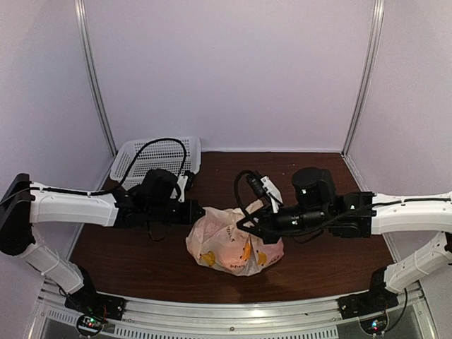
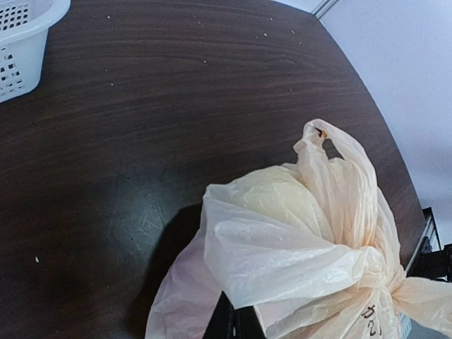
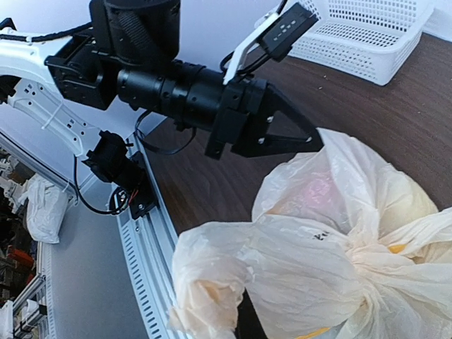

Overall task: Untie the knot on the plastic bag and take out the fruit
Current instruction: Adjust the takeout bag at the center of the board.

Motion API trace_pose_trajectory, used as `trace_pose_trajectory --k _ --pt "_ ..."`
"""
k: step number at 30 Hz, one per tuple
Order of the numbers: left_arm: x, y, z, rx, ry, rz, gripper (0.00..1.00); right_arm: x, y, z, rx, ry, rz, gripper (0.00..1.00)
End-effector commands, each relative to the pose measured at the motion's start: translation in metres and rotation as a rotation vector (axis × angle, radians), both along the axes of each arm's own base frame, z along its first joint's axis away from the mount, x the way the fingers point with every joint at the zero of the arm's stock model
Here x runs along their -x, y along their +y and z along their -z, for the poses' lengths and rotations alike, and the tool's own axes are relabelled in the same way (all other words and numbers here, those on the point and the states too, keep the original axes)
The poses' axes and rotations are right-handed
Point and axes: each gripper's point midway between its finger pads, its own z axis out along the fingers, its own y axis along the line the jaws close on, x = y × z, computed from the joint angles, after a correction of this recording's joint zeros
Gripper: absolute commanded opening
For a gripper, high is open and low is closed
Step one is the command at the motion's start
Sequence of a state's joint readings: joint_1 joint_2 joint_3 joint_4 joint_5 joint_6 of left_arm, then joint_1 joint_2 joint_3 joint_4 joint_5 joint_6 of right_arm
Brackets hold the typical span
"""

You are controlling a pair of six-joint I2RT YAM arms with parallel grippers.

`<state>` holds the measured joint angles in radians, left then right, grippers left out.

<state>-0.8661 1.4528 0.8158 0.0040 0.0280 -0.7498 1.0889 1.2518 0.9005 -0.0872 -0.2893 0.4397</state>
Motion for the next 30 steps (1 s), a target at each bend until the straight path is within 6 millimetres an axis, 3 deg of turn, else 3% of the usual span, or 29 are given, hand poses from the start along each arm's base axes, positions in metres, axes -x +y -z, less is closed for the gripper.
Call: trace_pose_trajectory --k 1,7,10,14,15,16,18,19,21,25,28,30 --pt "-0.017 -0.007 -0.003 0.061 -0.084 0.035 0.00 0.023 0.026 0.025 -0.064 0.096 -0.078 0.00" --pt "-0.025 -0.009 0.004 0.056 -0.086 0.035 0.00 0.050 0.042 0.087 0.066 0.159 -0.131 0.00" --pt "-0.028 -0.007 0.006 0.049 -0.090 0.032 0.00 0.056 0.046 0.097 0.089 0.163 -0.142 0.00" --pt "-0.032 -0.003 0.008 0.037 -0.104 0.024 0.00 0.055 0.048 0.094 0.095 0.153 -0.138 0.00" --pt "-0.034 -0.001 0.008 0.034 -0.106 0.021 0.00 0.053 0.048 0.091 0.100 0.146 -0.129 0.12" --pt "-0.036 0.002 0.006 0.034 -0.111 0.015 0.02 0.052 0.046 0.086 0.101 0.135 -0.121 0.30" --pt "-0.038 0.005 -0.003 0.033 -0.132 0.017 0.28 0.050 0.043 0.070 0.087 0.111 -0.111 0.64" --pt "-0.038 0.006 -0.008 0.026 -0.144 0.020 0.44 0.048 0.040 0.059 0.072 0.095 -0.100 0.74" --pt "-0.038 0.009 -0.022 0.014 -0.178 0.020 0.67 0.045 0.032 0.036 0.029 0.060 -0.081 0.84" --pt "-0.039 0.030 -0.047 -0.043 -0.237 -0.035 0.85 0.029 0.001 0.000 0.003 -0.009 0.001 0.94" --pt "-0.030 0.039 -0.061 -0.058 -0.256 -0.023 0.89 0.009 -0.024 -0.016 0.004 -0.064 0.097 0.99" --pt "-0.020 0.039 -0.069 -0.042 -0.255 0.010 0.90 -0.006 -0.041 -0.016 0.030 -0.083 0.169 0.99"
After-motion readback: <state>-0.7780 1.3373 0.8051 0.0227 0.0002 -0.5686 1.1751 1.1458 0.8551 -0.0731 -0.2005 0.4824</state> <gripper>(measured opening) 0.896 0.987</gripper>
